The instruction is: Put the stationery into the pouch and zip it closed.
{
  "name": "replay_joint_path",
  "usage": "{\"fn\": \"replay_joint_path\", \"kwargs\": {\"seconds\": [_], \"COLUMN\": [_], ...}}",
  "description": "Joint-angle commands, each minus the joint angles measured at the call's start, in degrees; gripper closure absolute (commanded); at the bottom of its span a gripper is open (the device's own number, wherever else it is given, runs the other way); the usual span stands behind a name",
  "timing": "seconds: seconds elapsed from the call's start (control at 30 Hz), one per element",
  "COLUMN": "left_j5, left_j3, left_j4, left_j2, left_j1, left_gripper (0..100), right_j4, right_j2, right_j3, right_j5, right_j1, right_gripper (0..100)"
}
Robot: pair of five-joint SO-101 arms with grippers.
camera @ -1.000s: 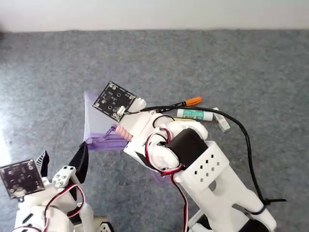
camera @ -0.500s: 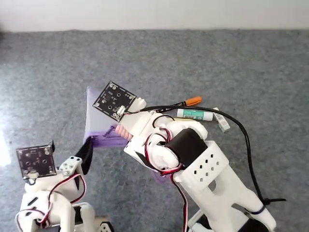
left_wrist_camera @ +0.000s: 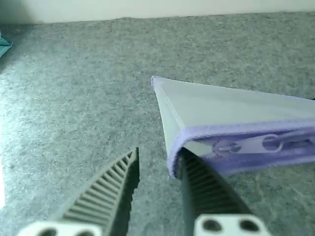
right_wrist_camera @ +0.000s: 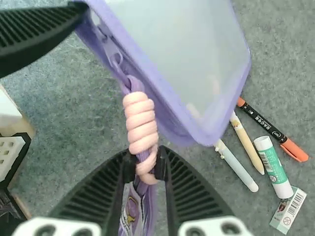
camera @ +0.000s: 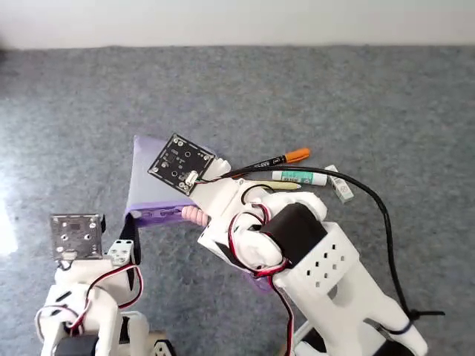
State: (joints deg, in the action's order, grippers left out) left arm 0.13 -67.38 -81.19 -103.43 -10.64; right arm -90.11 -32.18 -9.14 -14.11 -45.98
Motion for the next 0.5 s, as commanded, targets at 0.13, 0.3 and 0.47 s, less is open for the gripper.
{"fn": "replay_joint_path", "kwargs": {"seconds": [0.13, 0.3, 0.47], "left_j5": [-0.53, -0.53, -0.62], "left_j3": [-1.54, -1.54, -1.54], "left_j4": [0.7, 0.53, 0.35], "left_j2": [0.09, 0.09, 0.09], "left_j1": [0.0, 0.0, 0.0], "left_gripper": [99, 99, 99], "right_j4": [-6.2, -6.29, -6.29], "right_j2": [-4.0, -6.2, -6.81], "right_j3": [2.9, 2.9, 2.9], "right_j5": [0.62, 0.35, -0.18], "right_j1": [0.22, 6.02, 14.02], "right_gripper": [99.1, 99.1, 99.1]}}
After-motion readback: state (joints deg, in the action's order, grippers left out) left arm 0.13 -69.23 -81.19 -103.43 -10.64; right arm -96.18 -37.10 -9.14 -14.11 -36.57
